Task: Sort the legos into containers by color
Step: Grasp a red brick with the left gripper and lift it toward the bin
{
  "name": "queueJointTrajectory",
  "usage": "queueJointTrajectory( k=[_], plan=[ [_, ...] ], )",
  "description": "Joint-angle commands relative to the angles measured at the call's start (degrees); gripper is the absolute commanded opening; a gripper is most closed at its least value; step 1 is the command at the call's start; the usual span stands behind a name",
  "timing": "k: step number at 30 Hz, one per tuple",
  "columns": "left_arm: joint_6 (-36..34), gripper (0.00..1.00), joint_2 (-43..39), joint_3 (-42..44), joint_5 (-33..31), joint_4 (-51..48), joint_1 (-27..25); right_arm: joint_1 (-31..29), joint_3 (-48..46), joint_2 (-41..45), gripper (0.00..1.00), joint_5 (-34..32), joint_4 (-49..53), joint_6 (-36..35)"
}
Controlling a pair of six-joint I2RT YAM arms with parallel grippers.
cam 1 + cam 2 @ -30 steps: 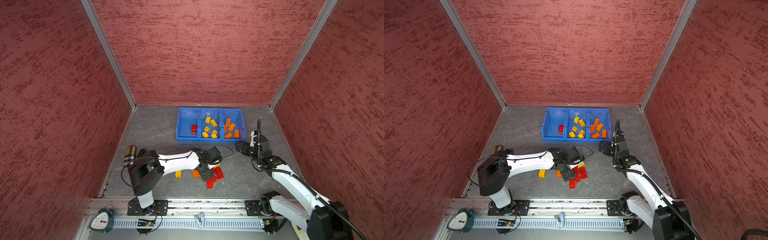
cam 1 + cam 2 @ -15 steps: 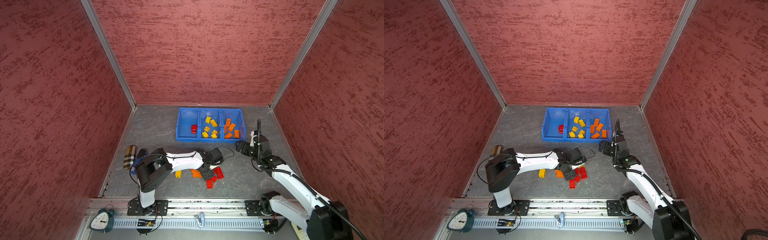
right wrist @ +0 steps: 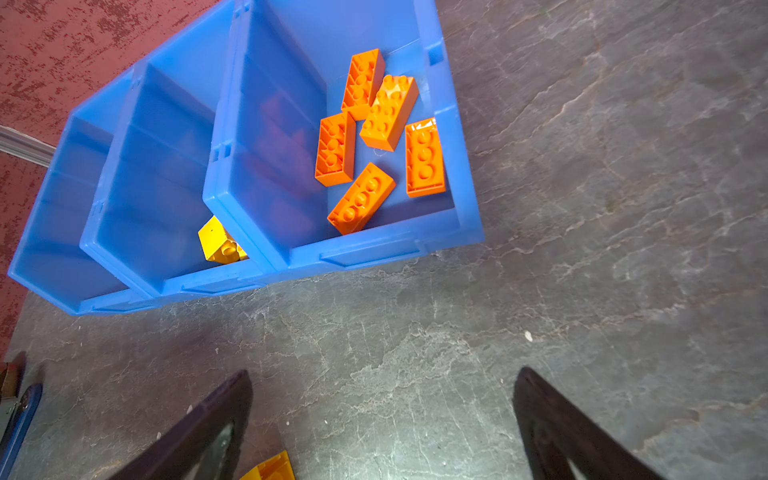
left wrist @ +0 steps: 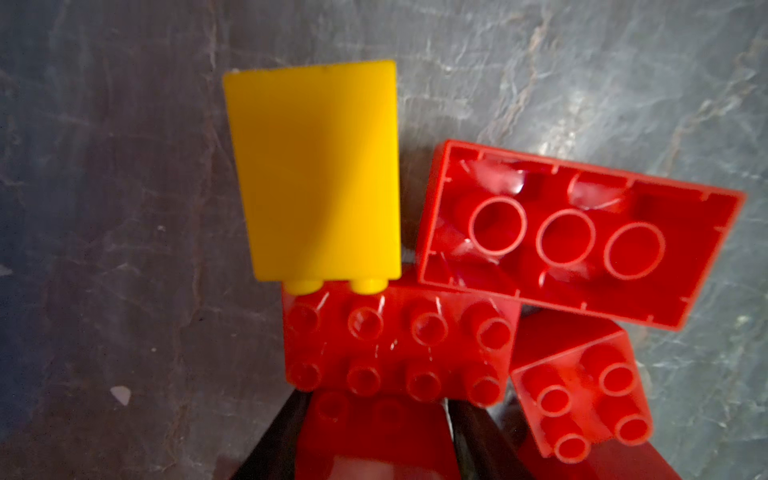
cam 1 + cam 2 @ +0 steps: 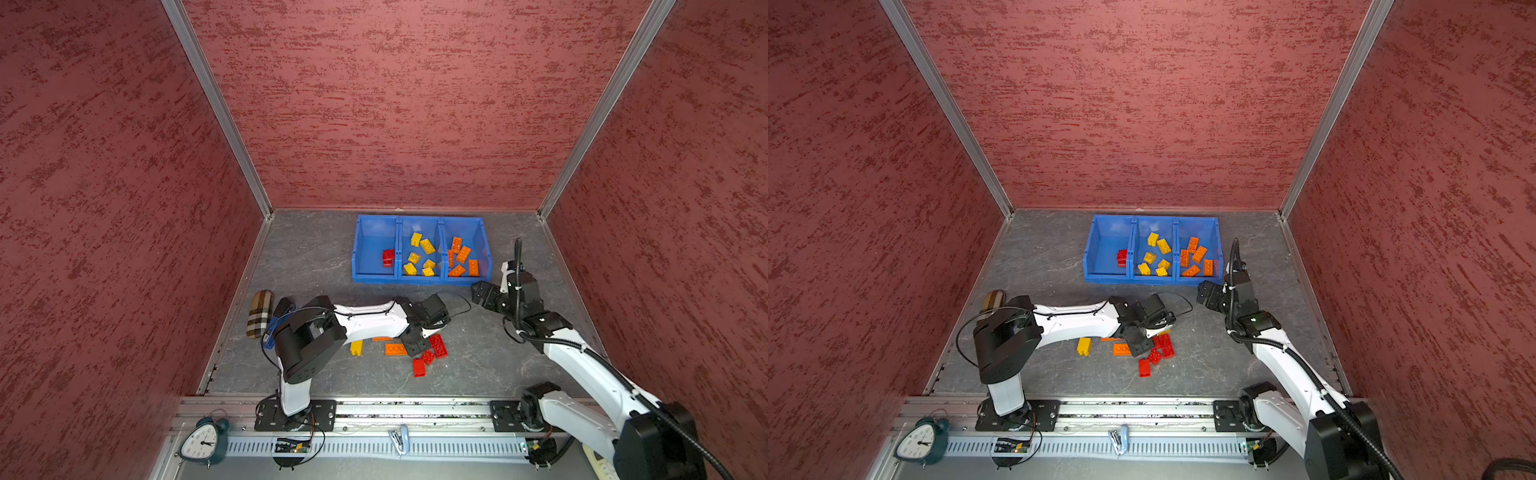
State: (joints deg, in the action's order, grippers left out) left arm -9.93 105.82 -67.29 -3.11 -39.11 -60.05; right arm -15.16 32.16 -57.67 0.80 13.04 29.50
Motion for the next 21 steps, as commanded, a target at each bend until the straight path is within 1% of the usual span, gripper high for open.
queueJointTrajectory(
  k=[1, 5, 8, 12, 14, 16, 18, 21],
  plan=[
    [0.86, 0.40, -1.91, 0.96, -0.49, 0.85, 0.93, -0.04, 0.53, 1.07, 0.99, 2.05, -2.52, -0.76],
    [3.03, 0.39, -7.74, 1.80, 0.00, 2.67, 3.87, -0.26, -0.07, 1.07, 0.99, 5.96, -5.11, -0.89],
    [4.10, 0.37, -12.91, 1.63, 0.06, 4.38, 6.45, -0.86, -0.28, 0.82, 0.99, 6.84, -6.24, -0.98],
    [6.67, 0.36, -18.14, 1.98, -3.70, 8.83, 11.47, -2.39, -0.42, -0.05, 0.99, 6.96, -6.78, -0.03],
    [8.24, 0.36, -19.75, 2.86, -5.40, 13.12, 15.14, -3.94, -0.43, -0.79, 0.99, 5.92, -6.47, 0.73],
    [10.08, 0.36, -20.21, 3.67, -7.76, 18.12, 18.46, -6.08, -0.39, -1.61, 0.99, 4.15, -5.99, 1.38],
    [12.61, 0.36, -18.93, 2.82, -9.99, 21.42, 21.44, -8.17, -0.01, -2.72, 0.99, 2.20, -5.15, 1.84],
    [16.72, 0.37, -13.89, -1.48, -13.77, 22.79, 24.70, -11.03, 0.92, -4.47, 0.99, -0.25, -4.19, 2.51]
  ],
)
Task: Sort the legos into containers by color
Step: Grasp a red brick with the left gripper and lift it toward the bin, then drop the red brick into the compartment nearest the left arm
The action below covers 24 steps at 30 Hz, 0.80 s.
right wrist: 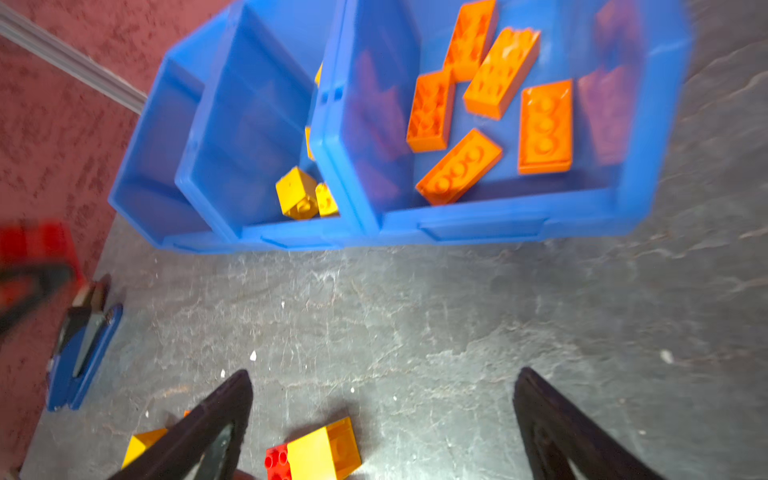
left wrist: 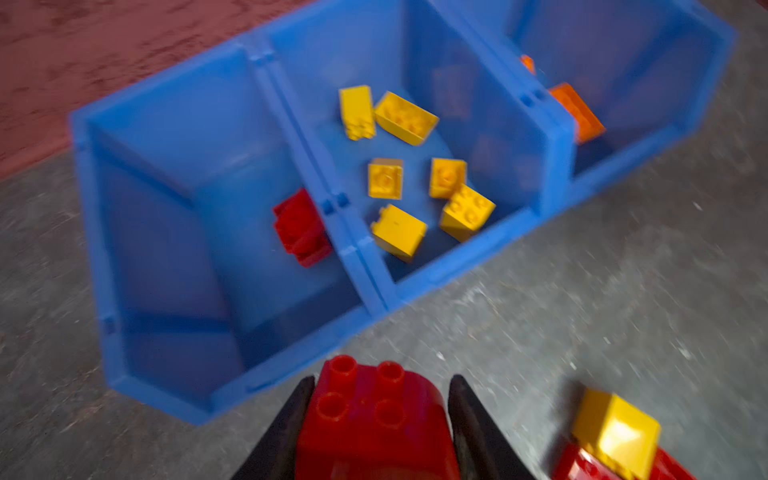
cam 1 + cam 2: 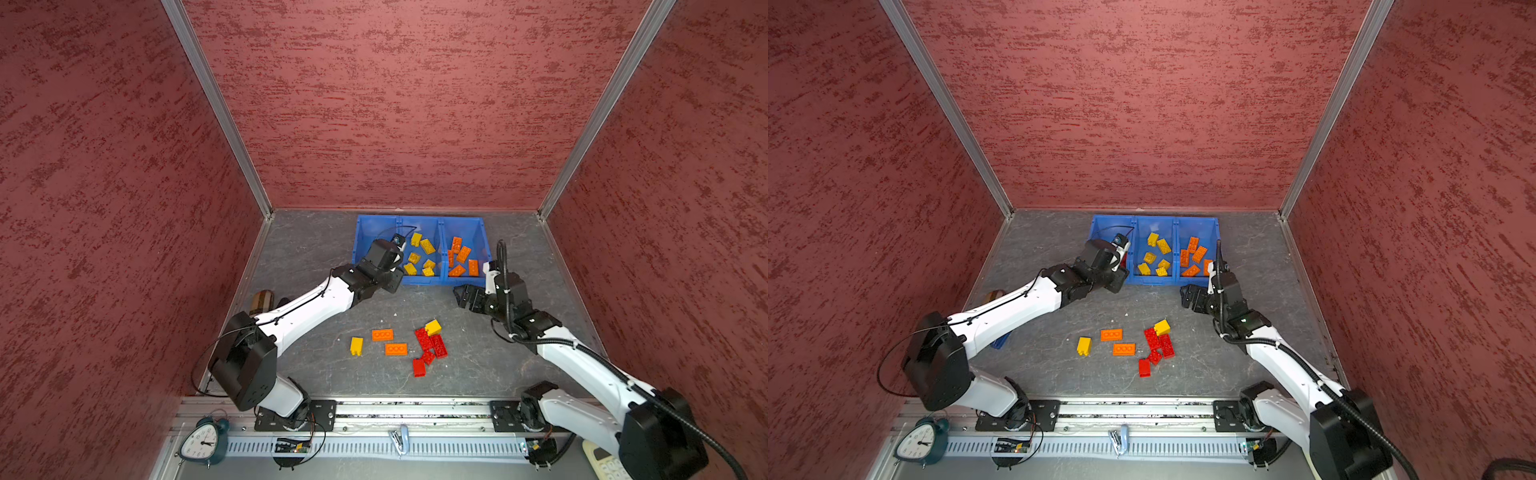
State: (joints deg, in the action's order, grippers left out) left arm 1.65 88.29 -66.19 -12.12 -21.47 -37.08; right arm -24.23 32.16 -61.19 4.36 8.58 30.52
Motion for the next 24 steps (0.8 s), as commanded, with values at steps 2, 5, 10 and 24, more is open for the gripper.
queueJointTrajectory(
  k=[2, 5, 10, 24],
  plan=[
    [8.01, 0.36, 8.47, -7.33, -6.85, 3.05, 3.45, -3.34, 1.70, -2.21, 0.99, -4.74, 0.40, 2.03],
    [12.34, 0.35, 15.35, -15.52, -9.00, -3.00, 5.36, -4.28, 2.58, -3.61, 0.99, -5.40, 0.49, 2.29],
    [15.31, 0.38, 23.90, -24.76, -11.21, -7.28, 6.23, -4.82, 3.45, -4.31, 0.99, -6.81, 1.89, 2.02],
    [16.47, 0.69, 27.00, -28.43, -10.86, -15.45, 5.95, -4.98, 1.98, -1.78, 0.99, -8.57, 2.89, 1.03]
  ],
)
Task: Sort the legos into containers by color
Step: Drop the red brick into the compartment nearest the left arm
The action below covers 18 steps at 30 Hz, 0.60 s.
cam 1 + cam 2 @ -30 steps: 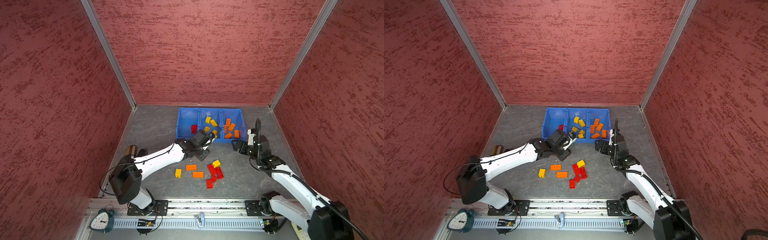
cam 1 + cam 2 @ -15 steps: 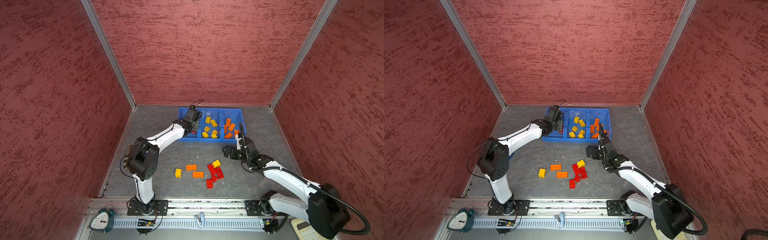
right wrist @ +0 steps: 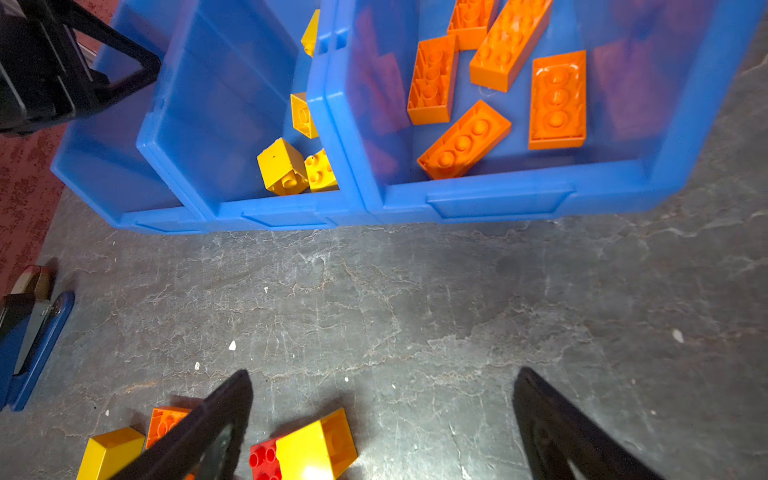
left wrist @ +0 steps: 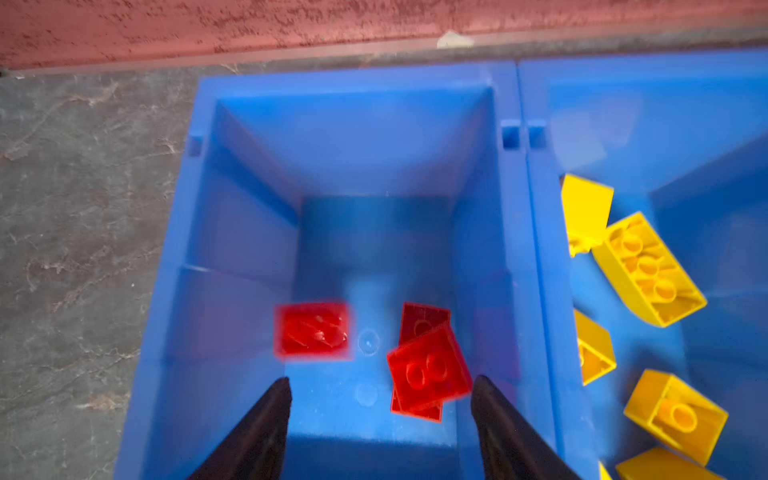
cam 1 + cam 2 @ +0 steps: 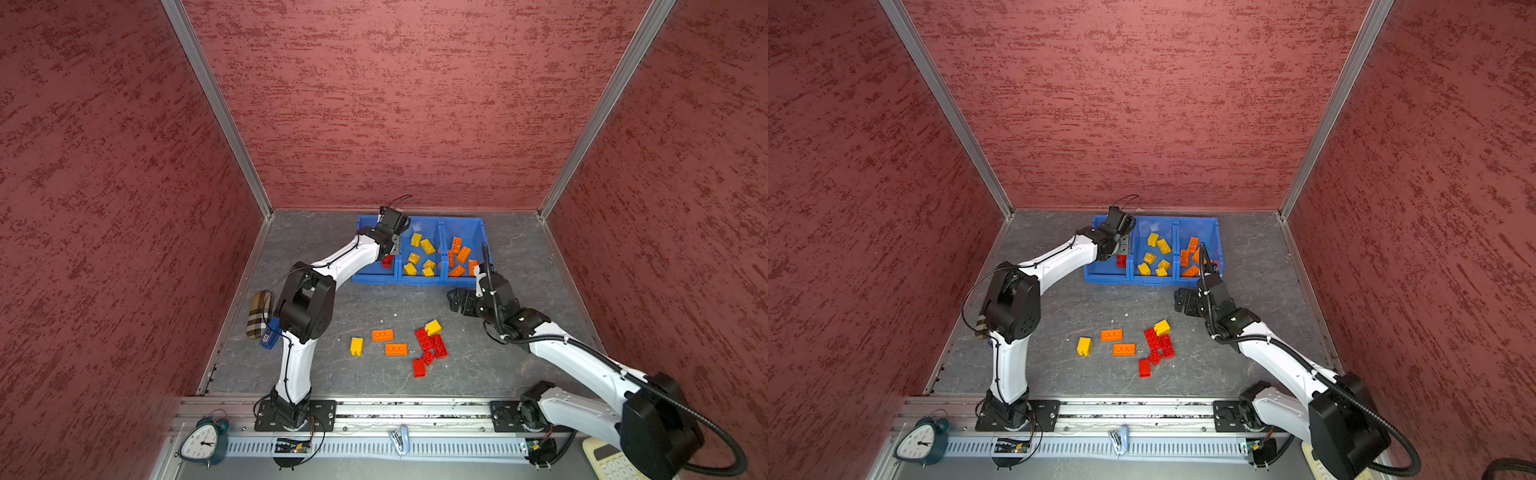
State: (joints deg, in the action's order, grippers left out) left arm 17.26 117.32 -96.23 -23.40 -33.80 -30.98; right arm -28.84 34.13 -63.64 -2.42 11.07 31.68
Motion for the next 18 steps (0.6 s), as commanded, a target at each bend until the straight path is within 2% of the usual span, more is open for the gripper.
queueJointTrajectory(
  k=[1, 5, 10, 14, 18],
  plan=[
    [1.10, 0.68, -2.53, 2.64, 1.78, -2.93, 0.05, -0.38, 0.07, 0.58, 0.99, -1.72, 0.23, -0.16],
    [1.52, 0.68, -4.96, 6.16, 7.76, -1.79, 0.06, -0.33, 0.56, -0.04, 0.99, -1.34, 0.11, -0.57],
    [2.47, 0.71, -11.19, 10.66, 5.58, -1.99, -2.22, -0.34, 0.27, 0.24, 0.99, -1.58, 0.51, -0.10],
    [1.84, 0.77, -18.54, 16.43, 3.05, -2.03, -6.11, -0.29, -1.07, 1.22, 0.99, -1.80, -0.08, 0.91],
    [-4.81, 0.80, -23.86, 24.07, 2.43, 0.01, -13.77, -0.30, -1.45, 1.50, 0.99, -2.51, -0.09, 1.27]
  ],
)
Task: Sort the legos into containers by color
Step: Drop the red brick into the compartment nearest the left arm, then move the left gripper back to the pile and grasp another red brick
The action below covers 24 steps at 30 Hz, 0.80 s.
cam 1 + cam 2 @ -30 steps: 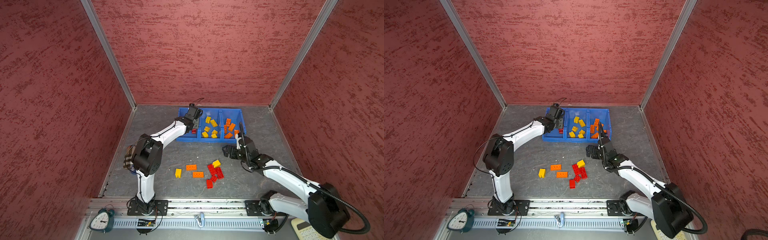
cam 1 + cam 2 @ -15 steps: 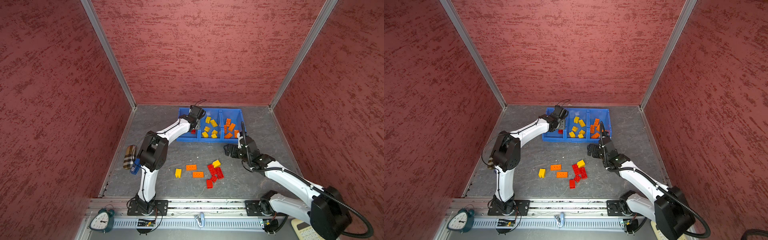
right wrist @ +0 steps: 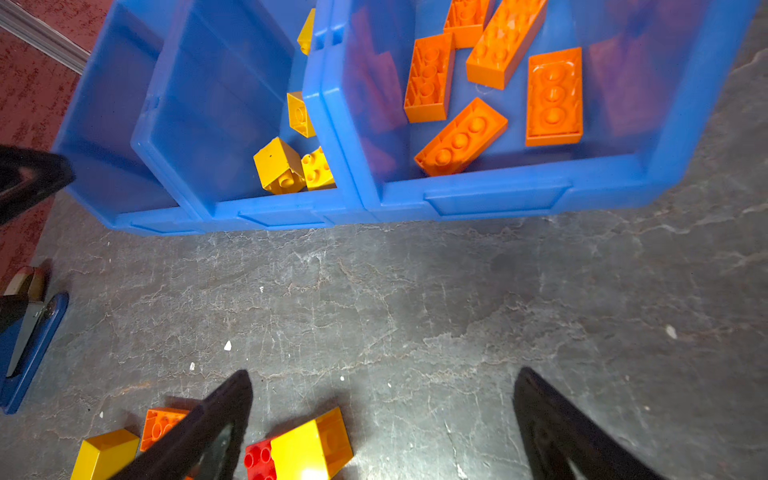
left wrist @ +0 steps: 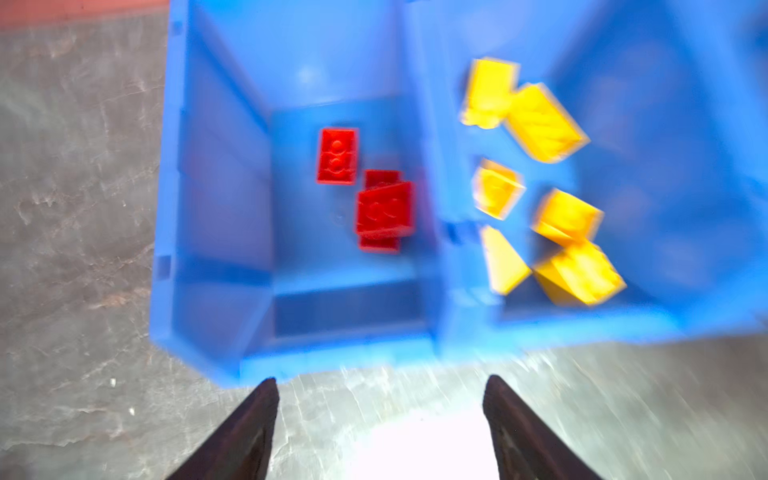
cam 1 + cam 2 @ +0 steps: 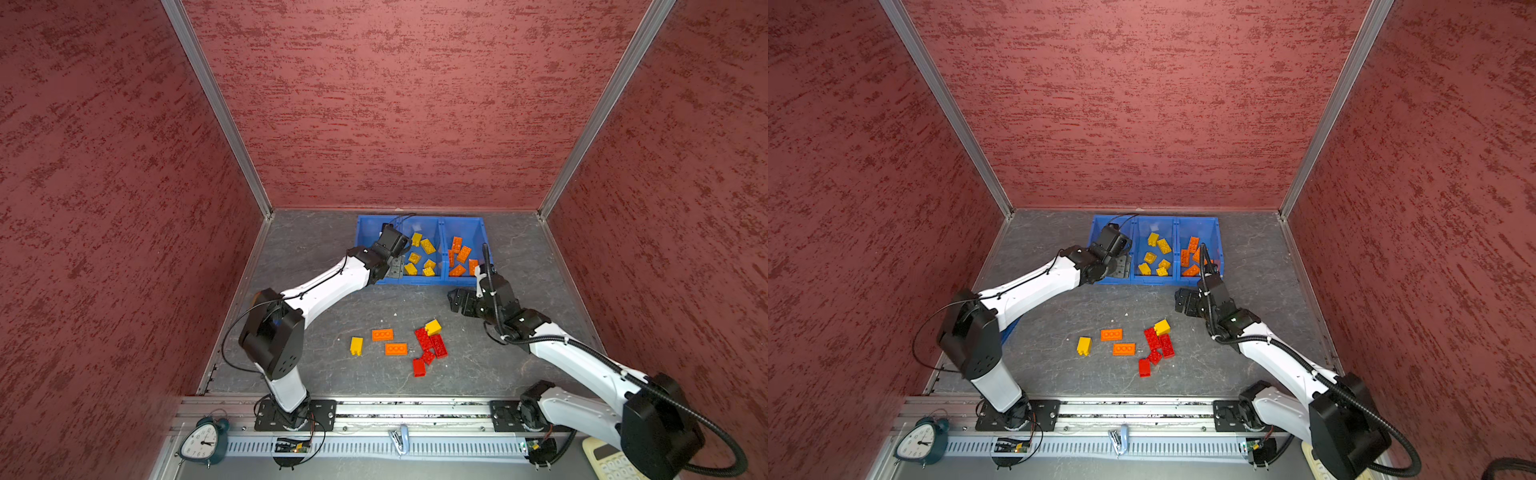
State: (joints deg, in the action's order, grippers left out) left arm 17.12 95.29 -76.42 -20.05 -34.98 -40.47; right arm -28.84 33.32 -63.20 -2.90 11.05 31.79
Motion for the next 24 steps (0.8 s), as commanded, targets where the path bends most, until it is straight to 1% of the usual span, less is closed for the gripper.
queueJointTrajectory(
  k=[1, 4, 6, 8, 11, 15, 17, 19, 22, 24],
  plan=[
    [-6.23, 0.80, -2.74, 5.93, -0.15, 1.77, -6.25, -0.34, -0.69, 1.15, 0.99, -2.27, -0.19, 1.32],
    [-10.14, 0.89, -4.46, 10.27, 6.21, 2.17, -11.82, -0.34, -0.89, 1.32, 0.99, -2.98, -0.50, 1.60],
    [-12.31, 0.98, -4.92, 12.05, 12.02, 1.00, -15.43, -0.29, -1.11, 1.49, 0.99, -3.53, -0.52, 1.85],
    [-15.16, 1.00, -5.45, 13.80, 16.77, 0.16, -18.99, -0.34, -1.40, 1.82, 0.99, -3.94, -0.42, 1.92],
    [-18.15, 0.99, -5.50, 15.80, 19.25, -1.79, -23.76, -0.32, -2.26, 2.79, 0.99, -4.84, -0.24, 1.87],
    [-21.81, 0.99, -3.47, 15.36, 25.35, -6.44, -26.24, -0.34, -3.34, 4.56, 0.99, -5.80, 0.17, 1.70],
    [-23.64, 0.99, -2.69, 15.34, 26.28, -7.25, -27.39, -0.34, -3.73, 5.54, 0.99, -6.12, 0.59, 1.98],
    [-25.17, 1.00, -2.02, 15.44, 25.16, -7.07, -28.42, -0.34, -4.29, 6.58, 0.99, -6.40, 0.64, 2.31],
    [-27.56, 1.00, 0.04, 14.88, 19.55, -7.80, -30.27, -0.34, -5.00, 7.80, 0.99, -6.71, 0.60, 2.49],
    [-27.29, 0.95, 1.55, 13.90, 15.97, -8.17, -30.29, -0.32, -5.05, 8.15, 0.99, -6.68, 0.79, 2.42]
  ],
)
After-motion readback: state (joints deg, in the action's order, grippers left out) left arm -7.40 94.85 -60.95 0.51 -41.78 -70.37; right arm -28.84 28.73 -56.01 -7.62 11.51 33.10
